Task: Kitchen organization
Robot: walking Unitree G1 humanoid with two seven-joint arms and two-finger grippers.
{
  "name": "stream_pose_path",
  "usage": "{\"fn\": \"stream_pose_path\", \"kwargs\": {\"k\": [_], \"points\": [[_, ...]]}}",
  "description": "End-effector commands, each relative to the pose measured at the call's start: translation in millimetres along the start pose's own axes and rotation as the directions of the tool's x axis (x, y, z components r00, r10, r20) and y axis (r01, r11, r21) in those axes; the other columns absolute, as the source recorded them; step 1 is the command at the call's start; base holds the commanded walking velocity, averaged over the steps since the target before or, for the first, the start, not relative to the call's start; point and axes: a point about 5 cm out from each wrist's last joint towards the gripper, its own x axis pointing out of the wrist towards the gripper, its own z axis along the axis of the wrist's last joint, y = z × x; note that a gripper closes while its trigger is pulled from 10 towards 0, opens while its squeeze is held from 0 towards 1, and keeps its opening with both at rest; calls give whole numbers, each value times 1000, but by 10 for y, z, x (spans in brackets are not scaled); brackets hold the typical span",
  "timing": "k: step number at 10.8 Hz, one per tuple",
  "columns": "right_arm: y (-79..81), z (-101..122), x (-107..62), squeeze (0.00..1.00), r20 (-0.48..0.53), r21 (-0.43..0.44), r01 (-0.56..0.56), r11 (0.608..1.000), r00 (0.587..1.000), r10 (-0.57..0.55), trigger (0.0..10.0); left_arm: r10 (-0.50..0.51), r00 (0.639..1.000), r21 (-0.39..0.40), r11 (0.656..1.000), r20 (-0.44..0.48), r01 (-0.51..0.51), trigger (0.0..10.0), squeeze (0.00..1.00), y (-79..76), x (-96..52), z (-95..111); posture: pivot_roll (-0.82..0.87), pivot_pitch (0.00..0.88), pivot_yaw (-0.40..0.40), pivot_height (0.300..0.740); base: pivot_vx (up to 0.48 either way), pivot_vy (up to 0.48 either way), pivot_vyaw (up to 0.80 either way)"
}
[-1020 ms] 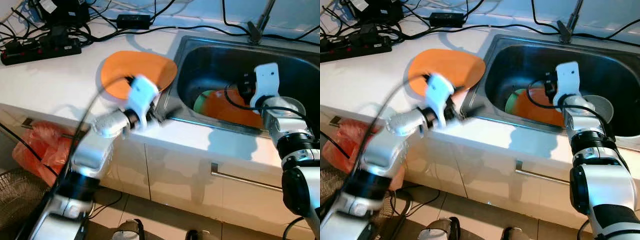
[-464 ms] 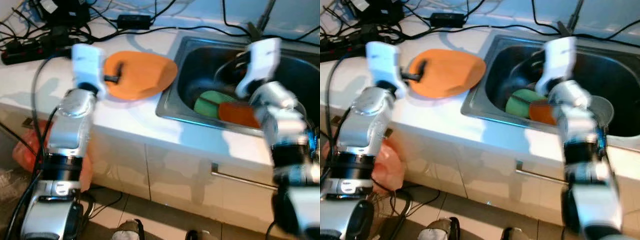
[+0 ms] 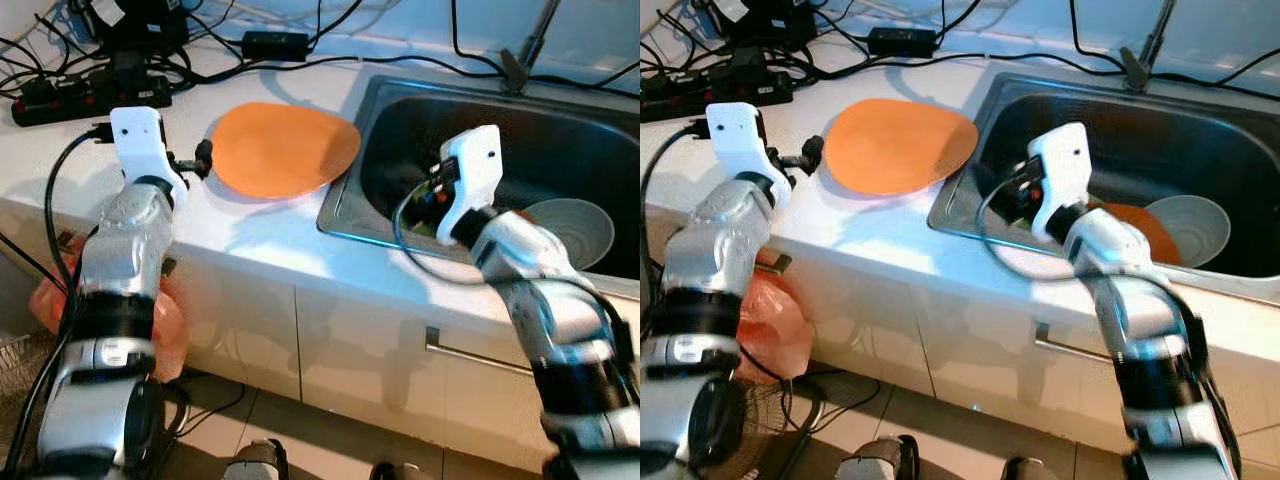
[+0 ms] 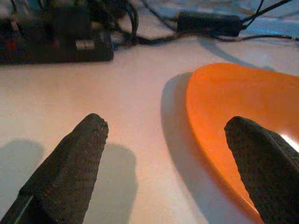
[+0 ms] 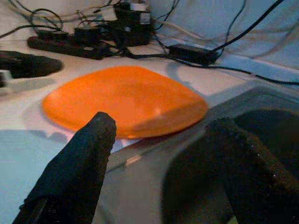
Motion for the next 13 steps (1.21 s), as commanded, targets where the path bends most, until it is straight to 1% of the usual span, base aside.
{"fn": "stream_pose_path", "kwargs": {"k": [1, 2, 5, 6, 7, 8, 9, 10, 11, 12, 13], "points": [[66, 10, -27, 0, -9, 2, -32, 999, 999, 33, 10000, -20, 999, -50, 999, -36, 18, 10000, 0, -16, 26, -25, 103, 103, 28, 740, 0, 0, 0], [96, 23, -34, 0, -9, 1, -46, 999, 999, 46, 10000, -61, 996, -109, 993, -70, 54, 10000, 0, -71, 46, -58, 101, 104, 27, 740, 0, 0, 0], [134, 100, -46, 0, -5, -3, -62, 998, 998, 62, 10000, -123, 982, -239, 967, -141, 87, 10000, 0, -184, 72, -152, 98, 105, 27, 740, 0, 0, 0], [195, 136, -63, 0, 0, 14, -107, 994, 994, 107, 10000, -142, 976, -267, 959, -164, 94, 10000, 0, -210, 78, -182, 97, 106, 28, 740, 0, 0, 0], [331, 135, -121, 0, -25, 21, -229, 973, 973, 229, 10000, -168, 967, -315, 944, -193, 101, 10000, 0, -261, 77, -238, 95, 105, 32, 740, 0, 0, 0], [399, 86, -170, 0, -66, 25, -291, 957, 954, 292, 10000, -190, 959, -352, 930, -209, 107, 10000, 0, -305, 79, -265, 94, 106, 32, 740, 0, 0, 0], [418, 60, -191, 0, -84, 23, -307, 952, 948, 308, 10000, -206, 953, -398, 911, -220, 105, 10000, 0, -337, 83, -279, 93, 107, 32, 740, 0, 0, 0], [430, 51, -203, 0, -96, 25, -315, 949, 944, 315, 10000, -222, 947, -458, 884, -234, 94, 10000, 0, -363, 87, -299, 90, 106, 33, 740, 0, 0, 0], [433, 56, -213, 0, -101, 27, -318, 948, 942, 319, 10000, -250, 937, -548, 833, -245, 79, 10000, 0, -389, 86, -320, 90, 106, 33, 740, 0, 0, 0], [433, 56, -218, 0, -103, 27, -319, 947, 942, 320, 10000, -251, 937, -587, 807, -243, 64, 9059, 0, -381, 86, -323, 89, 104, 38, 740, 0, 0, 0], [439, 52, -236, 0, -115, 31, -332, 943, 936, 333, 10000, -249, 939, -623, 781, -237, 50, 1529, 0, -360, 88, -320, 89, 102, 38, 740, 0, 0, 0]]}}
